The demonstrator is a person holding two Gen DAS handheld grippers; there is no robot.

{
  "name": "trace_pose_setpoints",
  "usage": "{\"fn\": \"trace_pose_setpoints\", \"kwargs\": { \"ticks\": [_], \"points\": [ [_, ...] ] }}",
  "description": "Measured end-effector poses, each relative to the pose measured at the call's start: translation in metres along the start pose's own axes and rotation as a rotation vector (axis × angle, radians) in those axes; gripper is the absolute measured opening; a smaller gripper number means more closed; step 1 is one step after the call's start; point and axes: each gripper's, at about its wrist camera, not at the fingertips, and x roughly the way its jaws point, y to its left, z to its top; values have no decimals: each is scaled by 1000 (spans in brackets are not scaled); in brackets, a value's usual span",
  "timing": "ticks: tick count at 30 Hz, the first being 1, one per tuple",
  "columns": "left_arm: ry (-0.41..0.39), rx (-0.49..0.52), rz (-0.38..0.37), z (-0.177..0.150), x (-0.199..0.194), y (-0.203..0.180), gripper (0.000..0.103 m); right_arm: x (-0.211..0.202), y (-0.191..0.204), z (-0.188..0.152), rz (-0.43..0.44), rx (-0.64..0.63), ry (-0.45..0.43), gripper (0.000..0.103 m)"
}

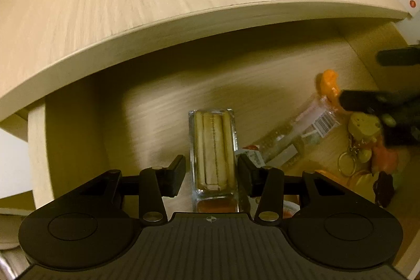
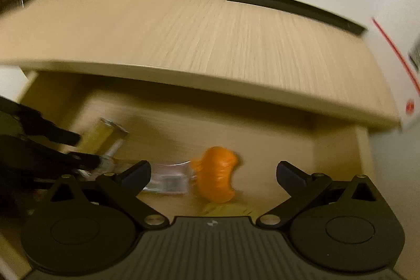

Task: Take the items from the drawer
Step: 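Hold the stick pack with the left gripper while the right gripper grasps the orange plastic cup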

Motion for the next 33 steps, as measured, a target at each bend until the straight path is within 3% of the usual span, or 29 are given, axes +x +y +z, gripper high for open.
{"fn": "trace_pose_setpoints", "kwargs": {
  "ticks": [2,6,10,13,17,20,26,29,33],
  "points": [
    [8,-9,-8,0,0,3,40,16,-8,6,12,28,54,90],
    [29,19,-6,0,1,0,39,44,-24,9,51,164,178,79],
    [40,-1,-28,2,-1,7,36,57,-27,9,63,182,223,67],
    [43,0,-48,5,-3,6,36,53,-27,10,89,164,227,41],
    [20,24,-65,6,-16,5,36,42,-28,6,83,155,224,17],
    [-5,36,-87,6,-31,5,36,31,-34,-2,83,188,222,9],
    [-95,84,-133,6,-68,1,36,1,-42,-13,78,213,157,4],
    [-141,89,-118,8,-99,-12,36,-17,-48,-13,81,220,105,4],
    [-176,80,-97,10,-107,-25,36,-41,-50,-14,71,210,20,4]
  ]
}}
